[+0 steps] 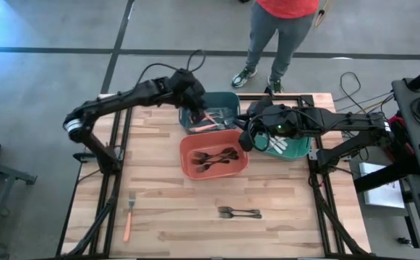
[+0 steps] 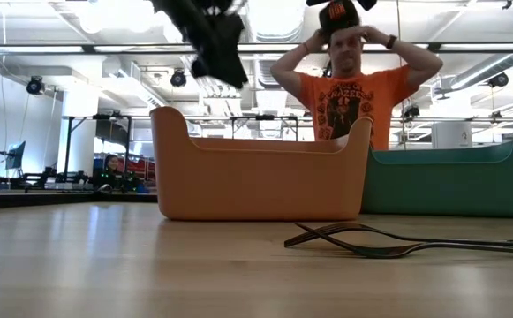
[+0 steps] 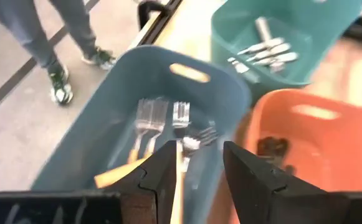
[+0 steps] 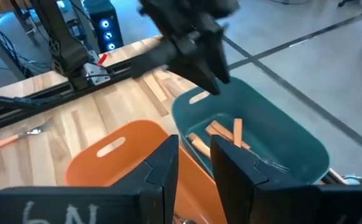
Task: Sort silverware by color (type)
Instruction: Put the black fork into the orange bin
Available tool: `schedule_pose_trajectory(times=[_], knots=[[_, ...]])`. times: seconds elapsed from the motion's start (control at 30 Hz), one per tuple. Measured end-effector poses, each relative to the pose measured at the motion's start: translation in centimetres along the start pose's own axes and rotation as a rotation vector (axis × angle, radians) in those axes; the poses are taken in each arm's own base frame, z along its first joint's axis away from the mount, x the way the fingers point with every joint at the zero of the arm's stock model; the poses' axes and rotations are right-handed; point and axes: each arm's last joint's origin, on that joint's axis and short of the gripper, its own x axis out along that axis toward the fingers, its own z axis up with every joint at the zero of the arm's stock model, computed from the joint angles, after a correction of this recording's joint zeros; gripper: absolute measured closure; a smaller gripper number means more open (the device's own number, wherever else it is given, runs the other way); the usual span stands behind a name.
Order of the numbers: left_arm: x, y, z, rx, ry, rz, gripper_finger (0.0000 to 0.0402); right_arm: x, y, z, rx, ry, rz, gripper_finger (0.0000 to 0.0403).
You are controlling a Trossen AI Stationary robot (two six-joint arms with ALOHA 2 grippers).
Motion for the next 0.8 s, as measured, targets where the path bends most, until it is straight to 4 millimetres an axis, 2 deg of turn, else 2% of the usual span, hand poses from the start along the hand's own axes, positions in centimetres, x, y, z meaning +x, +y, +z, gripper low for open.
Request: schedule_pose_trajectory(times=[0.27, 0.4, 0.5, 0.63, 0.8], knots=[[-5.2, -5.4, -1.5, -0.131, -0.187, -0.086, 0.0287, -0.1, 0.0, 0.1, 0.089, -0.02, -0.013, 0.0319], [-6.6, -8.2, -2.4, -0.161, -0.281, -0.105, 0.0287, 0.4, -0.4, 0.8, 0.109, -0.106, -0.106, 0.0319], [-7.3, -9.8, -3.2, -0.159, -0.285, -0.122, 0.0287, 0.6, -0.7, 1.5, 0.151, -0.159, -0.106, 0.0319], [-8.3, -11.3, -4.2, -0.144, -0.282, -0.161, 0.0287, 0.2, -0.5, 2.2, 0.218, -0.186, -0.041, 0.0319], [-9.1, -12.0, -5.3, -0.134, -0.267, -0.193, 0.0287, -0.7, -0.2, 3.2, 0.275, -0.166, 0.088, 0.0319]])
